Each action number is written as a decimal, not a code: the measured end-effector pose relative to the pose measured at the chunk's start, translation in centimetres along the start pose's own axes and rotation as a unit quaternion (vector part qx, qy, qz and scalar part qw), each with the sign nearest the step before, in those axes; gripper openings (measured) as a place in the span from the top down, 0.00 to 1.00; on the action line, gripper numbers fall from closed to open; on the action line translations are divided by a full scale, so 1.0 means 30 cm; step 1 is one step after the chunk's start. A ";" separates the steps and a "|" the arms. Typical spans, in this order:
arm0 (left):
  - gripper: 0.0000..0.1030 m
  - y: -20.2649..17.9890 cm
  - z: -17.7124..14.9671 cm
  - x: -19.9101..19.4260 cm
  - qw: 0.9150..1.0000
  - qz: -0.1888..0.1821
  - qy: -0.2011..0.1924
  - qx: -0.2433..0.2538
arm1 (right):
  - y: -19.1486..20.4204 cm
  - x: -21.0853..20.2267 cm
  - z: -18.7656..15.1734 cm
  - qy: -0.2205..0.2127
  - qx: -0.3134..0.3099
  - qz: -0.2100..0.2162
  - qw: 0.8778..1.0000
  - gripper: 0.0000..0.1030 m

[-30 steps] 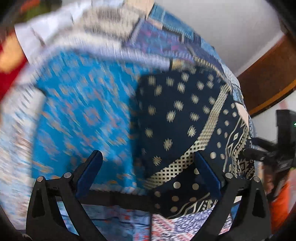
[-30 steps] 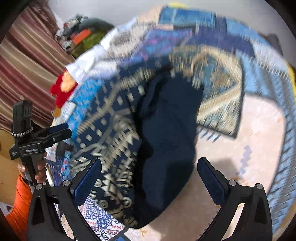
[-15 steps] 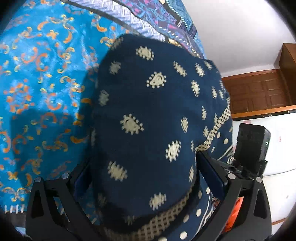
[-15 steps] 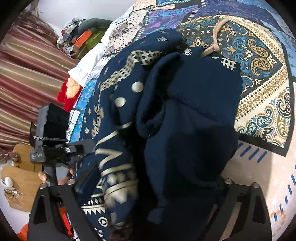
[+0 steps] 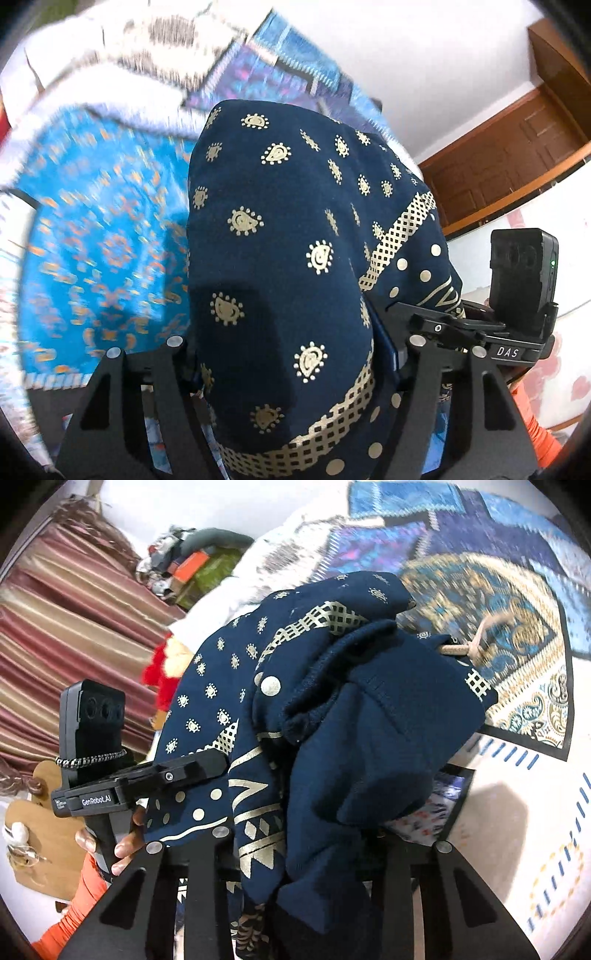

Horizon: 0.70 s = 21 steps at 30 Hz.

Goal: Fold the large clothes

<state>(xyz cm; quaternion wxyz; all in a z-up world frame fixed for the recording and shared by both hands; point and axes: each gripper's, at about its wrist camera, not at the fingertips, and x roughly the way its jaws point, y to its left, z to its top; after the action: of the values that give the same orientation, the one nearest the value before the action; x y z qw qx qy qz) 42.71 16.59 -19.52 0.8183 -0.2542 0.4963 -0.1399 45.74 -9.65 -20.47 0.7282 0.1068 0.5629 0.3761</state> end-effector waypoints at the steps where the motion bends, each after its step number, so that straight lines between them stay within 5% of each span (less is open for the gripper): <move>1: 0.33 -0.007 0.000 -0.044 1.000 0.000 -0.010 0.004 | 0.028 -0.014 0.000 -0.006 -0.004 0.003 1.000 0.69; 7: 0.33 0.014 -0.035 -0.289 0.999 0.008 -0.052 0.005 | 0.256 -0.088 0.017 -0.035 -0.040 0.022 0.998 0.69; 13: 0.32 0.113 -0.117 -0.405 0.998 0.031 -0.057 -0.008 | 0.405 -0.018 -0.023 -0.024 -0.053 0.034 0.998 0.69; 21: 0.32 0.336 -0.213 -0.323 0.996 0.048 -0.013 -0.070 | 0.441 0.243 -0.064 0.045 -0.041 0.026 0.998 0.69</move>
<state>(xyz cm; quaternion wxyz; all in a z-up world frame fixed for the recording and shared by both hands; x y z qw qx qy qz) 32.31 27.86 -20.36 0.8105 -0.2887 0.5059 -0.0616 38.97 3.88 -18.86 0.6960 0.0748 0.5760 0.4222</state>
